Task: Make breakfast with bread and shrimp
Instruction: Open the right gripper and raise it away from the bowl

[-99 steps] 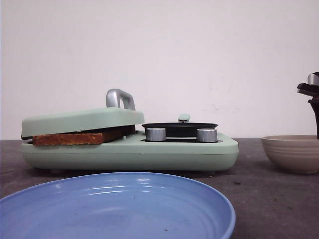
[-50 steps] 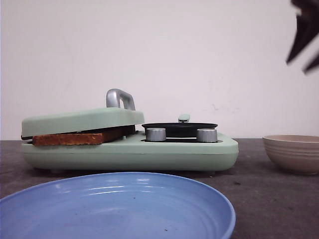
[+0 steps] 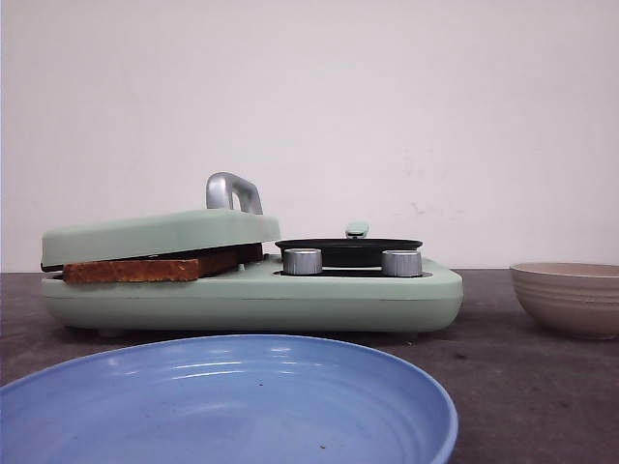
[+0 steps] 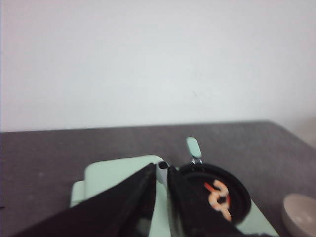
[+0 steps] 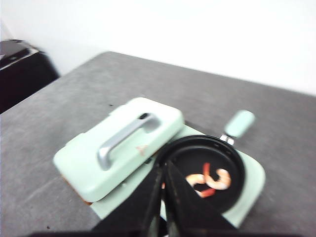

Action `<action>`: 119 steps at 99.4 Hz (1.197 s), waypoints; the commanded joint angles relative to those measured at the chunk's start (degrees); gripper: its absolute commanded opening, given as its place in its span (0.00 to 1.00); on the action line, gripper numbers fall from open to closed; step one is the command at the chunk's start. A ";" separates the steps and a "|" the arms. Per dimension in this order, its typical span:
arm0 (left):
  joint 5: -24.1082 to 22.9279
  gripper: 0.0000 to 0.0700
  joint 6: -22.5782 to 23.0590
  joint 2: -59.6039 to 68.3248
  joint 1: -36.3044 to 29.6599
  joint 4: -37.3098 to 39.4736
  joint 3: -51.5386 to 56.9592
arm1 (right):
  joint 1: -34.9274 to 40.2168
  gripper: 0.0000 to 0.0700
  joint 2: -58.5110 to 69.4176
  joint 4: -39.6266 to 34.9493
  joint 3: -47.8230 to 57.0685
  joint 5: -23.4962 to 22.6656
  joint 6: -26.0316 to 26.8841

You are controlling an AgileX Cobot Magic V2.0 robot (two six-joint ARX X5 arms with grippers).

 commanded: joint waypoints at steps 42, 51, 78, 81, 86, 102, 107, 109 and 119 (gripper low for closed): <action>-10.51 0.00 -12.31 -19.43 -0.22 -6.71 -21.11 | 12.24 0.00 -20.41 18.01 -39.19 12.31 8.81; -13.70 0.00 -14.64 -19.96 -0.26 -11.72 -21.46 | 12.24 0.00 -21.27 17.33 -41.59 12.15 9.01; -15.04 0.00 -19.93 -21.20 -0.28 -20.74 -21.49 | 12.24 0.00 -21.49 17.16 -43.91 11.08 8.37; -15.06 0.00 -20.48 -21.20 -0.28 -21.09 -21.49 | 12.24 0.00 -21.49 17.16 -43.91 11.74 8.37; -14.82 0.00 -23.04 -21.20 -0.28 -21.00 -21.49 | 12.24 0.00 -21.46 17.03 -43.91 12.59 8.74; -14.45 0.00 -25.42 -21.20 -0.28 -20.68 -21.46 | 12.24 0.00 -21.46 16.68 -43.91 12.37 8.35; -14.43 0.00 -25.42 -21.20 -0.28 -20.65 -21.46 | 12.24 0.00 -21.46 17.77 -43.91 12.37 8.35; -14.43 0.00 -25.42 -21.20 -0.28 -20.65 -21.46 | 12.24 0.00 -21.46 17.97 -43.91 12.35 8.35; -14.45 0.00 -25.42 -21.20 -0.28 -20.65 -21.46 | 12.24 0.00 -21.46 18.19 -43.91 12.37 8.35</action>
